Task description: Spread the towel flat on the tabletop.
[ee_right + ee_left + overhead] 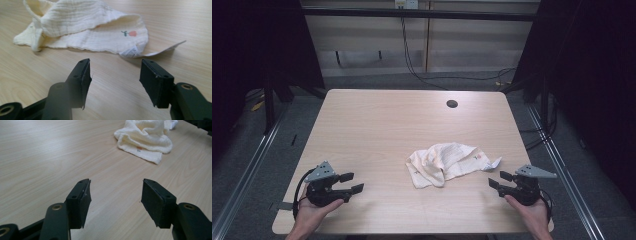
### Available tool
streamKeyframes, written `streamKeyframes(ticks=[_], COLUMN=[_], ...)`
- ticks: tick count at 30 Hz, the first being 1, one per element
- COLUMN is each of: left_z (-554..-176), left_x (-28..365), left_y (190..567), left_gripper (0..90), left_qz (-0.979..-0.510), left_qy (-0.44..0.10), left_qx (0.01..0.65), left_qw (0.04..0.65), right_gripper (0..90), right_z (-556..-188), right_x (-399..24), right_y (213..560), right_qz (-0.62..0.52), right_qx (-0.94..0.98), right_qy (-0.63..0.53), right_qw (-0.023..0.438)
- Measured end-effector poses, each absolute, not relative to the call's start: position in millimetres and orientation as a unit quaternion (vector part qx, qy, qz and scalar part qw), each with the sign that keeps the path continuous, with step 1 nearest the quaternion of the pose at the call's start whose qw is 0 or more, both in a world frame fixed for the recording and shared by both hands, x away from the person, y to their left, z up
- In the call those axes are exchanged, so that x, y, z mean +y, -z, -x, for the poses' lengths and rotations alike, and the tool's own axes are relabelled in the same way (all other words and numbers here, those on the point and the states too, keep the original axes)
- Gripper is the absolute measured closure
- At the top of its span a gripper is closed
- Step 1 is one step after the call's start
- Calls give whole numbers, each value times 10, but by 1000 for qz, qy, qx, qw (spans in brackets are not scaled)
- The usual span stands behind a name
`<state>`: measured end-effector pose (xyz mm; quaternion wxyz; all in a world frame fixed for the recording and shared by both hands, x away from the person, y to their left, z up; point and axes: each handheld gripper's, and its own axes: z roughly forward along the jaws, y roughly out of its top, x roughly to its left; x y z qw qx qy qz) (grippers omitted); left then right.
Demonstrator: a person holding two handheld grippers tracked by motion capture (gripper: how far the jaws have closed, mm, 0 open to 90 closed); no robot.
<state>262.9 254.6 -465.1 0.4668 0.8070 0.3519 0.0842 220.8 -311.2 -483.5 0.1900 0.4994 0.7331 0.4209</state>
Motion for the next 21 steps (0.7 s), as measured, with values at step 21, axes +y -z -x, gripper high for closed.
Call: streamKeyframes(ticks=[21], left_z=[-2690], left_x=[2465], left_y=[4713], left_gripper=[502], left_qz=[-805], left_qy=[-102], left_qx=[331], left_qw=[481], right_gripper=[411], right_z=[-2314], right_x=[-2886], right_y=[4727], right_qz=[-449], right_qx=[746], right_qy=[-454], right_qw=[188])
